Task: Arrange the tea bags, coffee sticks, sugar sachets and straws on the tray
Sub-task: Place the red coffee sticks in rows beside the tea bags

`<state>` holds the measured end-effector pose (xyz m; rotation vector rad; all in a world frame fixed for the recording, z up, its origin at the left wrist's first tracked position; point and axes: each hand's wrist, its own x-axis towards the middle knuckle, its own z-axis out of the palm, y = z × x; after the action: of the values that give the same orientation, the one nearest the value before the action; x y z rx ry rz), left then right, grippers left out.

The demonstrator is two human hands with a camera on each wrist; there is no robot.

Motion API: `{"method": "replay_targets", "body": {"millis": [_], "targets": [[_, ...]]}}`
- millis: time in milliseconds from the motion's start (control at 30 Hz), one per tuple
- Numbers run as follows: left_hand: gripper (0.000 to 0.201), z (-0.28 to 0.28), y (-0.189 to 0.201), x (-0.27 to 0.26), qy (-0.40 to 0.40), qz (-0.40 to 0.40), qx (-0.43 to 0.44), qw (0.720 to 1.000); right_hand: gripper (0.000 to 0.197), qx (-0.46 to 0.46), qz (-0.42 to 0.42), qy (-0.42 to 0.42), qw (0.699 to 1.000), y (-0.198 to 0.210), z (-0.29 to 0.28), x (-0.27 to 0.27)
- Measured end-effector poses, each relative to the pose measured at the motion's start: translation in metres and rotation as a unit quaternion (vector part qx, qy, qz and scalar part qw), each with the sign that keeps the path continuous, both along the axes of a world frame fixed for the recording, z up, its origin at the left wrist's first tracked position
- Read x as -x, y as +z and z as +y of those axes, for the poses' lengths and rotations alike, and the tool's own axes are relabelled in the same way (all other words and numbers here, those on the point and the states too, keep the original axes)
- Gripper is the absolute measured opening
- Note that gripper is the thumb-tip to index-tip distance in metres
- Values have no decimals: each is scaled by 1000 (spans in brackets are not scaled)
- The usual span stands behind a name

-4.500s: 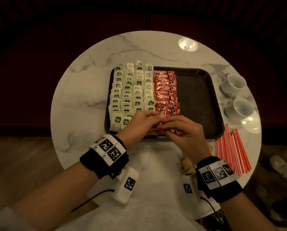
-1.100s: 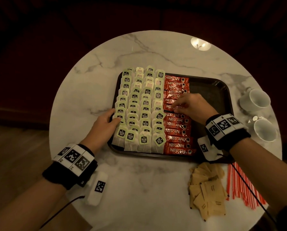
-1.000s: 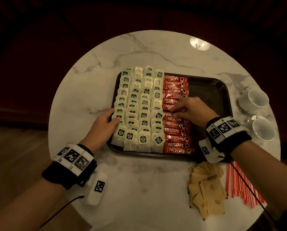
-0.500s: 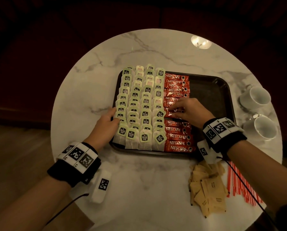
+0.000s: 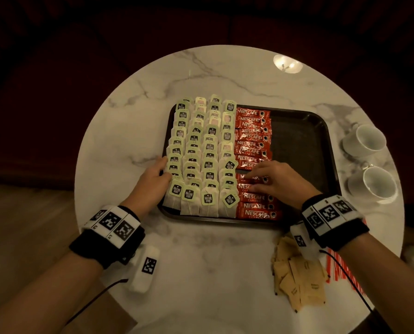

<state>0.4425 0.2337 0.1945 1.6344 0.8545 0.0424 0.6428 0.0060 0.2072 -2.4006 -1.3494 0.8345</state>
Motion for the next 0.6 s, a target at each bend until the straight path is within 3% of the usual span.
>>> {"method": "replay_targets", "body": {"millis": [600], "targets": [[41, -3, 0, -2, 37, -14, 30, 999, 34, -12, -16, -23, 1000, -4, 6, -4]]}}
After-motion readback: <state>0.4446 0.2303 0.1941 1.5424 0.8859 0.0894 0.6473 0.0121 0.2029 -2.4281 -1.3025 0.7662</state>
